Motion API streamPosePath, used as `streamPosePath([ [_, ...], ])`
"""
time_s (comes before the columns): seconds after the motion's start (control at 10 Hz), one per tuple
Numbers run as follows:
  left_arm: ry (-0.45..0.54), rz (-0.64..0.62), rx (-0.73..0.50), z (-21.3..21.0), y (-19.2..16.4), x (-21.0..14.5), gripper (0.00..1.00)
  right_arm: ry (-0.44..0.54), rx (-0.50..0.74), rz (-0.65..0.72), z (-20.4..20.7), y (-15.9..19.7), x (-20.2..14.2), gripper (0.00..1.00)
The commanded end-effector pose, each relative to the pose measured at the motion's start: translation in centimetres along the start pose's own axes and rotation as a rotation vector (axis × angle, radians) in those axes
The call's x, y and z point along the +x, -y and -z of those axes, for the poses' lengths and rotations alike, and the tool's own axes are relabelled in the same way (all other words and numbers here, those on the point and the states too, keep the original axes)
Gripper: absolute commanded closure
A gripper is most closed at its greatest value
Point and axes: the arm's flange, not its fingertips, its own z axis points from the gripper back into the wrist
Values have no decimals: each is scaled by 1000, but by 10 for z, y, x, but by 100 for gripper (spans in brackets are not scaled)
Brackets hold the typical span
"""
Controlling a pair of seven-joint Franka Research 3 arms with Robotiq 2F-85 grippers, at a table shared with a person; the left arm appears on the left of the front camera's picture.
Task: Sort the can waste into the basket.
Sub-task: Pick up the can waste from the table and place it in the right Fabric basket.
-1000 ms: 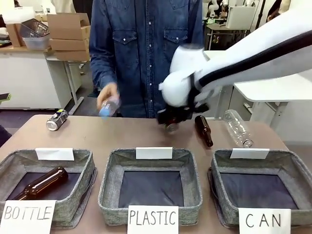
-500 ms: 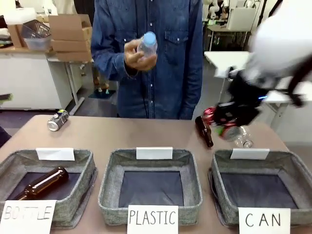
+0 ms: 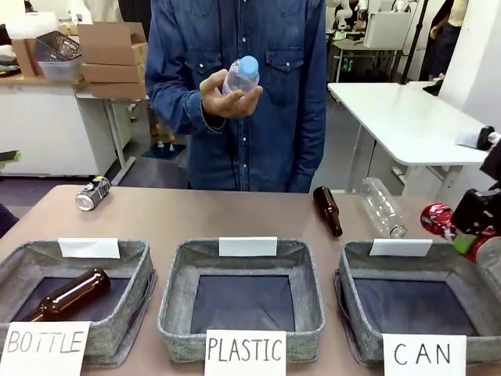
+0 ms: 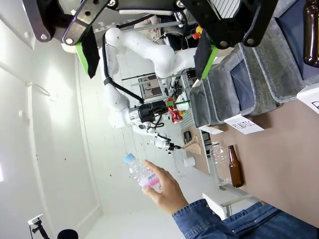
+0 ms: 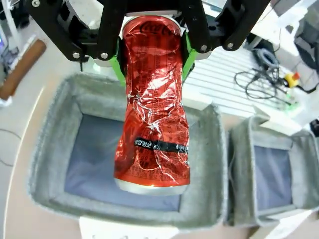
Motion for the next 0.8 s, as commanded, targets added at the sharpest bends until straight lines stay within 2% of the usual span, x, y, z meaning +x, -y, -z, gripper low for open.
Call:
streamPosePath([
  [0.0, 4, 21, -22, 0, 1, 0, 0, -8, 3, 0, 19, 1, 4, 100],
  [0.4, 4, 21, -22, 0, 1, 0, 0, -14, 8, 21, 24, 5, 7, 100],
  [0.5, 4, 21, -22, 0, 1, 0, 0, -14, 11, 10, 25, 5, 7, 0],
  [0.7, 4, 21, -22, 0, 1, 0, 0, -7, 13, 27, 24, 6, 8, 0],
])
